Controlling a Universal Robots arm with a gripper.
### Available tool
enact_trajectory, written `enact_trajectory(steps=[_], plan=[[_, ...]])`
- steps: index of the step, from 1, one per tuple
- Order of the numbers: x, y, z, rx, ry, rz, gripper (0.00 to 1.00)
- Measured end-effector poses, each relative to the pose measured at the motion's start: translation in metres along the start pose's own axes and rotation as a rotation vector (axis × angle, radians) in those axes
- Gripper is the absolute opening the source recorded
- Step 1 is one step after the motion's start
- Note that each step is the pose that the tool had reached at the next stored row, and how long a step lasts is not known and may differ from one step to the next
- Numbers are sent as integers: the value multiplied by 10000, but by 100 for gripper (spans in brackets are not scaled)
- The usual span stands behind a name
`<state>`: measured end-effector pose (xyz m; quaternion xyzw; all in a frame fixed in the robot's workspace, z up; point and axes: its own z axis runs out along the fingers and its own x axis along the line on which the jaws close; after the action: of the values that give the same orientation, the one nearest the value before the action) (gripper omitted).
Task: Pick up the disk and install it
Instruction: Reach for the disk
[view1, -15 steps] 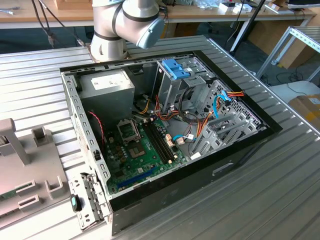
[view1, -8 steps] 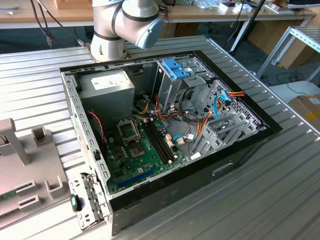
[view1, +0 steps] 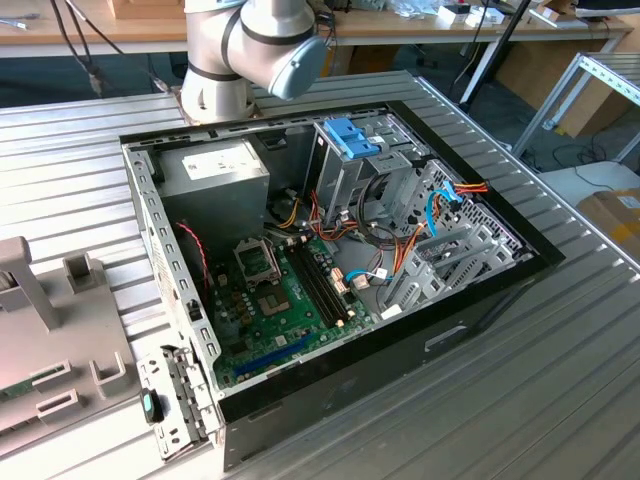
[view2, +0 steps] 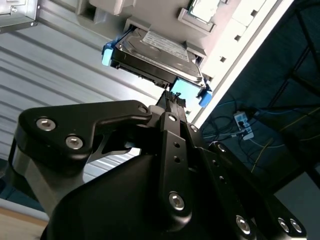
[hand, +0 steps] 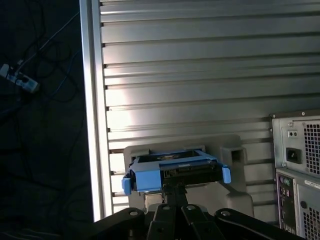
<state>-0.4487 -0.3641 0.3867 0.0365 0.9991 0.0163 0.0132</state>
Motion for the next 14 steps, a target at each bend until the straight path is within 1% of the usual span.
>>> enact_trajectory(steps=[4, 9, 14], plan=[[42, -4, 15, 26, -1, -2, 11], [122, -10, 39, 49, -2, -2, 11], [131, -11, 40, 54, 2, -3, 11]])
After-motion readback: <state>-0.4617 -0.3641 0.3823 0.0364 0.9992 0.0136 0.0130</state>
